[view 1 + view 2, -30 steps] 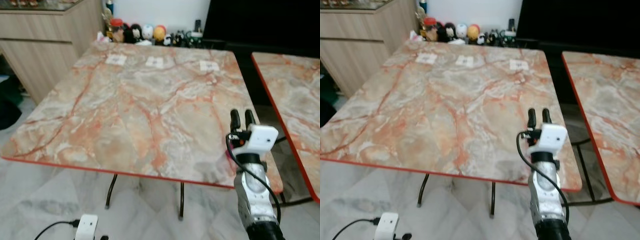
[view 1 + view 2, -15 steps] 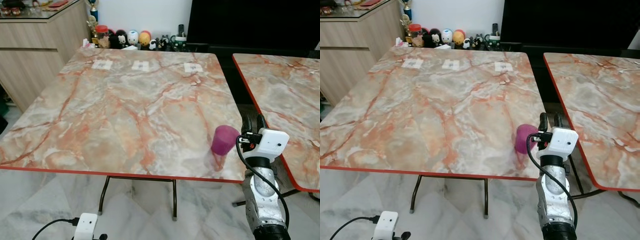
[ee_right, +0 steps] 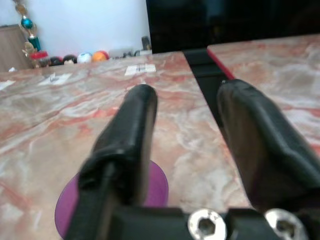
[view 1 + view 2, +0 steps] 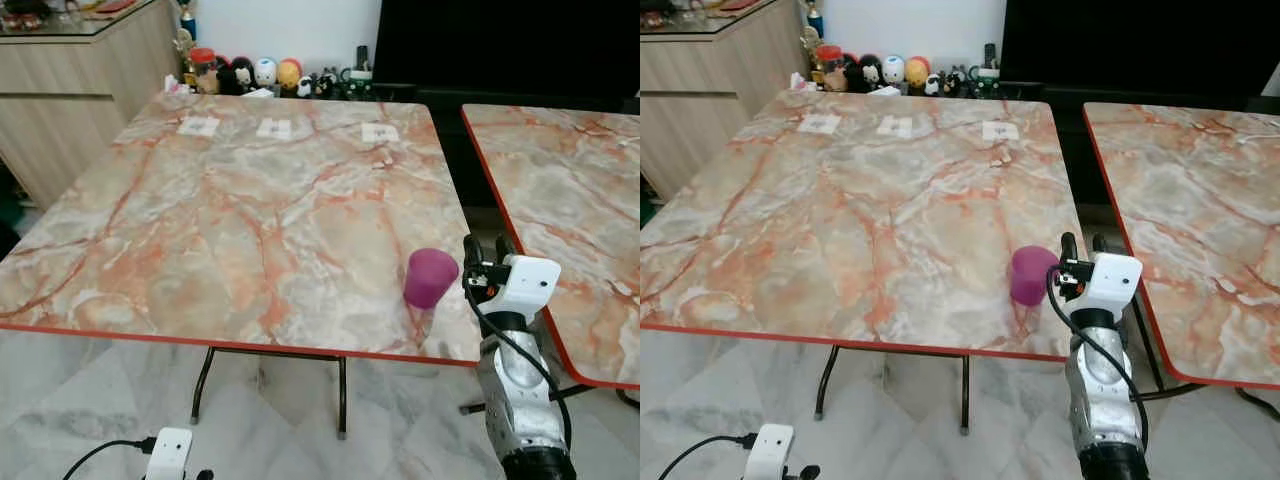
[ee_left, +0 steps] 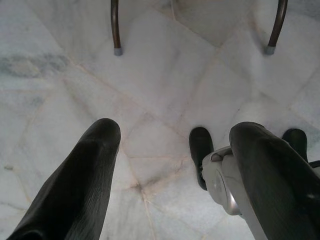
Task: Setting the table
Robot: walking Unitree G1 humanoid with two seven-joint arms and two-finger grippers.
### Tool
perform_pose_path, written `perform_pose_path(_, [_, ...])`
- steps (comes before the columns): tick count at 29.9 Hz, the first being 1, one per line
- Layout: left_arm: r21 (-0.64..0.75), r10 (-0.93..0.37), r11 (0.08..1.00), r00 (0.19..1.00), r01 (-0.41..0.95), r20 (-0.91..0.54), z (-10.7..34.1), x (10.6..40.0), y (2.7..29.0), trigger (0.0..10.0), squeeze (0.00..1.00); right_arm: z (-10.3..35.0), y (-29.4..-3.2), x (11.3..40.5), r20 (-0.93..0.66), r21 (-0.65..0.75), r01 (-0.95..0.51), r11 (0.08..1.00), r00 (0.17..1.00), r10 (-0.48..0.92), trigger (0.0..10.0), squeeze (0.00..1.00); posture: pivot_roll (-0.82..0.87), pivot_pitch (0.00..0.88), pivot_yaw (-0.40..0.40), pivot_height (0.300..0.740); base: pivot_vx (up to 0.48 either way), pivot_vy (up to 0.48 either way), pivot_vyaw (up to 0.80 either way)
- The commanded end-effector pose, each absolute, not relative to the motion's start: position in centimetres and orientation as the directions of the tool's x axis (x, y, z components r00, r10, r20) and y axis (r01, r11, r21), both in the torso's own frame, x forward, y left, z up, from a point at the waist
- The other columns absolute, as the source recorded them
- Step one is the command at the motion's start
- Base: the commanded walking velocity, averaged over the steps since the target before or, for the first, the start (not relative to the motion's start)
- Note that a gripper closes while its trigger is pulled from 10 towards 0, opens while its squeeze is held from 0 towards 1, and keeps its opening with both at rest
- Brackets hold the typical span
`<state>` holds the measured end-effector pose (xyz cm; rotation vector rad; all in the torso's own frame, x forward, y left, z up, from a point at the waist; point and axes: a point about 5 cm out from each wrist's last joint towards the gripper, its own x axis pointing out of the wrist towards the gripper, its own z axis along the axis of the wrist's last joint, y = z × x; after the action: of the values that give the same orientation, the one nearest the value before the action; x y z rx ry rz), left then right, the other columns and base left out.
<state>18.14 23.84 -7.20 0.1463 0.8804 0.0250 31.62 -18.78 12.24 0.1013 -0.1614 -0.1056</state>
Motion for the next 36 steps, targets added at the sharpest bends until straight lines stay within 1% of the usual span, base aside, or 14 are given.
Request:
perform_pose_path(1, [0.142, 0.081, 0.989, 0.625, 0.049, -0.776, -7.3, 17.9, 23.8, 10.0, 0.0, 13.4, -19.0, 32.0, 0.173, 0.146, 0.093, 0.985, 0.978, -0.117, 10.0, 1.0, 0.09, 0.019, -0.034, 0.74, 0.0, 0.0, 0.0])
perform_pose_path(5, [0.141, 0.079, 0.989, 0.627, 0.05, -0.775, -7.4, 18.0, 23.7, 10.0, 0.0, 14.2, -19.0, 32.3, 0.16, 0.135, 0.097, 0.986, 0.98, -0.119, 10.0, 1.0, 0.09, 0.019, -0.034, 0.74, 0.0, 0.0, 0.0])
perform_pose_path(8, [0.14, 0.078, 0.989, 0.626, 0.05, -0.776, -7.4, 18.0, 23.6, 10.0, 0.0, 14.1, -19.0, 32.3, 0.115, 0.14, 0.109, 0.984, 0.985, -0.125, 10.0, 1.0, 0.09, 0.019, -0.034, 0.74, 0.0, 0.0, 0.0])
perform_pose_path(9, [0.14, 0.078, 0.989, 0.626, 0.05, -0.776, -7.4, 18.0, 23.6, 10.0, 0.0, 13.8, -19.0, 32.3, 0.066, 0.146, 0.117, 0.982, 0.99, -0.128, 10.0, 0.35, 0.09, 0.019, -0.034, 0.74, 0.0, 0.0, 0.0])
perform_pose_path(10, [0.14, 0.078, 0.989, 0.626, 0.05, -0.776, -7.4, 18.0, 23.6, 10.0, 0.0, 13.7, -19.1, 32.2, 0.039, 0.14, 0.122, 0.983, 0.991, -0.129, 10.0, 0.0, 0.09, 0.019, -0.034, 0.74, 0.0, 0.0, 0.0])
perform_pose_path(11, [0.14, 0.078, 0.989, 0.626, 0.05, -0.776, -7.4, 18.0, 23.7, 10.0, 0.0, 13.8, -19.2, 32.1, 0.01, 0.128, 0.125, 0.984, 0.992, -0.128, 10.0, 0.0, 0.09, 0.019, -0.034, 0.74, 0.0, 0.0, 0.0])
perform_pose_path(15, [0.141, 0.078, 0.989, 0.626, 0.051, -0.776, -7.4, 17.9, 23.7, 10.0, 0.0, 14.2, -19.5, 31.9, -0.009, 0.114, 0.121, 0.986, 0.993, -0.121, 10.0, 0.0, 0.09, 0.019, -0.035, 0.74, 0.0, 0.0, 0.0])
perform_pose_path(17, [0.141, 0.075, 0.989, 0.625, 0.055, -0.777, -7.4, 17.9, 23.6, 10.0, 0.0, 14.2, -19.7, 31.6, -0.092, 0.18, 0.106, 0.978, 0.992, -0.091, 10.0, 0.0, 0.09, 0.017, -0.035, 0.74, 0.0, 0.0, 0.0])
perform_pose_path(18, [0.14, 0.075, 0.989, 0.625, 0.056, -0.777, -7.4, 17.9, 23.6, 10.0, 0.0, 14.1, -19.7, 31.6, -0.107, 0.187, 0.1, 0.977, 0.991, -0.081, 10.0, 0.0, 0.09, 0.017, -0.035, 0.74, 0.0, 0.0, 0.0])
perform_pose_path(26, [0.135, 0.063, 0.989, 0.626, 0.068, -0.777, -7.4, 18.0, 23.3, 10.0, 0.0, 12.4, -19.7, 31.0, -0.233, 0.188, 0.121, 0.975, 0.97, -0.076, 10.0, 0.0, 0.08, 0.001, -0.037, 0.74, 0.0, 0.0, 0.0])
perform_pose_path(36, [0.142, 0.066, 0.987, 0.626, 0.072, -0.777, -7.4, 18.1, 23.1, 10.0, 0.0, 11.5, -19.4, 30.9, -0.288, 0.207, 0.122, 0.971, 0.956, -0.058, 10.0, 0.0, 0.09, 0.0, -0.041, 0.74, 0.0, 0.0, 0.0])
